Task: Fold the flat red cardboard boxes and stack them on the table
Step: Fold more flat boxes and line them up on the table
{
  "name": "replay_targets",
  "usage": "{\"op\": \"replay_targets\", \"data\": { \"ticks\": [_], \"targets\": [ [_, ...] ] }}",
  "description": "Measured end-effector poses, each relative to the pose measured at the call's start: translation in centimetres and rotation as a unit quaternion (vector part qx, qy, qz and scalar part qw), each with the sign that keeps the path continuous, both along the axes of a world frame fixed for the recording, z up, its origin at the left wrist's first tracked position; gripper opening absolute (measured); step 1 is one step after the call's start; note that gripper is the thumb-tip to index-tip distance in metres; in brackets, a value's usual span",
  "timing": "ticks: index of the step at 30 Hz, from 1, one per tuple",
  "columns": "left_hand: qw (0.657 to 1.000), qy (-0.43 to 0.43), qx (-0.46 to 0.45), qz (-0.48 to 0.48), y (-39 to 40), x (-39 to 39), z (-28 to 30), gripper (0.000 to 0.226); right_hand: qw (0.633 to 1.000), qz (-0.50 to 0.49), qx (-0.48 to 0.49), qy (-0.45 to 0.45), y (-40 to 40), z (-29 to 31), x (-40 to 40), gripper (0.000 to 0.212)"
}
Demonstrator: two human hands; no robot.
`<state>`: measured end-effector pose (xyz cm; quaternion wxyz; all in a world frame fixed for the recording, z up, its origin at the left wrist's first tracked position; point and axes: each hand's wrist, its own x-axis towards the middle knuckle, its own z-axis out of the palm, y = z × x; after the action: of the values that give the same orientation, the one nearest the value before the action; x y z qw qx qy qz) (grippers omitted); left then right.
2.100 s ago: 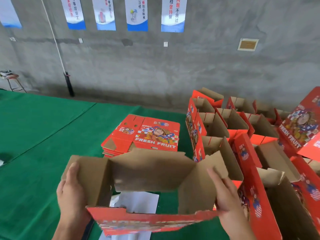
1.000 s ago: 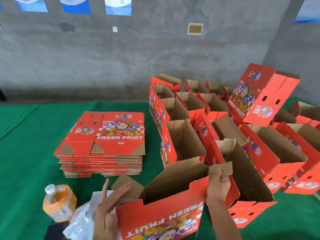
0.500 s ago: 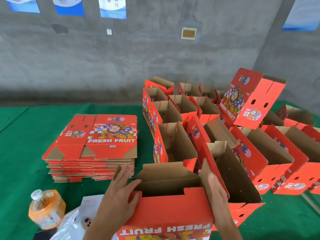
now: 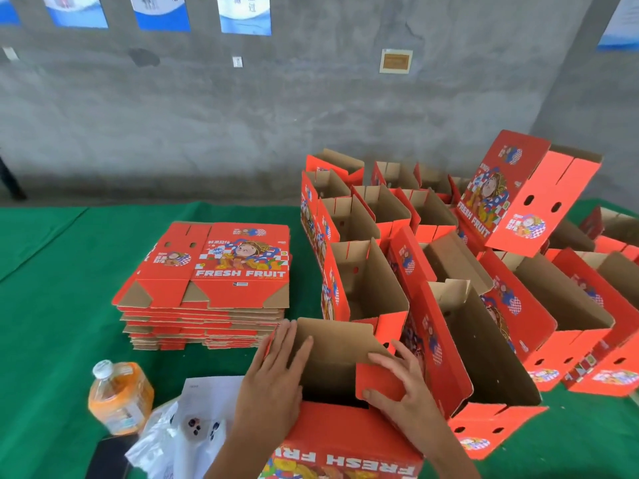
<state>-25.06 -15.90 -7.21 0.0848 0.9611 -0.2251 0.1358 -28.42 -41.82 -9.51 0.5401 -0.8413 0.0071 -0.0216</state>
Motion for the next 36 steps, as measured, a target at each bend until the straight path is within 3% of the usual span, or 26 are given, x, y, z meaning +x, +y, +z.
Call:
{"op": "replay_targets", "data": {
  "ticks": [4,6,9,11,13,15,17,19,22,25,29,36],
  "targets": [
    [0.981,-0.055,-0.146,-0.112,1.7,0.1,-1.2,0.063,0.995,0.051,-0.084,0.028,0.9,-0.3,1.3,0.075],
    [0.971,-0.066,-0.172,-0.152,1.8,-0.2,-1.9,0.048,0.994,0.064,-0.083,0.038,1.0,-0.3,1.9,0.089],
    [0.976,0.003,-0.197,-0.097,1.8,-0.3,-2.7,0.039,0.994,0.063,-0.066,0.052,1.0,-0.3,2.4,0.101],
    [0.953,0.086,-0.290,-0.011,1.6,0.1,-2.2,0.035,0.997,0.053,-0.041,0.047,0.8,-0.5,2.3,0.094],
    [0.895,0.159,-0.415,0.039,1.5,0.5,-1.3,0.025,0.999,0.027,-0.008,0.028,0.9,-0.6,1.9,0.064],
    [0.881,0.134,-0.449,0.064,1.3,0.7,-1.1,0.019,0.999,-0.015,0.033,0.014,1.1,-0.5,1.7,0.045],
    [0.905,0.087,-0.408,0.085,1.2,0.6,-1.5,0.023,0.998,-0.033,0.049,0.010,1.1,-0.7,1.8,0.037],
    [0.933,0.067,-0.337,0.112,1.3,0.8,-1.9,0.042,0.998,-0.022,0.053,0.016,0.8,-1.3,2.0,0.026],
    [0.960,0.176,-0.195,0.099,1.4,1.8,-2.4,0.060,0.997,0.014,0.034,0.062,-0.1,-2.1,1.9,0.016],
    [0.966,0.244,-0.035,0.080,1.1,2.4,-3.0,0.074,0.994,0.028,0.023,0.103,-0.3,-2.2,1.9,0.031],
    [0.963,0.247,-0.045,0.099,1.1,3.1,-3.0,0.083,0.992,0.026,-0.053,0.112,0.6,-1.5,2.6,0.046],
    [0.964,0.221,-0.023,0.144,-0.3,3.6,-3.0,0.091,0.970,0.038,-0.201,0.130,1.5,-0.9,3.2,0.055]
  ]
}}
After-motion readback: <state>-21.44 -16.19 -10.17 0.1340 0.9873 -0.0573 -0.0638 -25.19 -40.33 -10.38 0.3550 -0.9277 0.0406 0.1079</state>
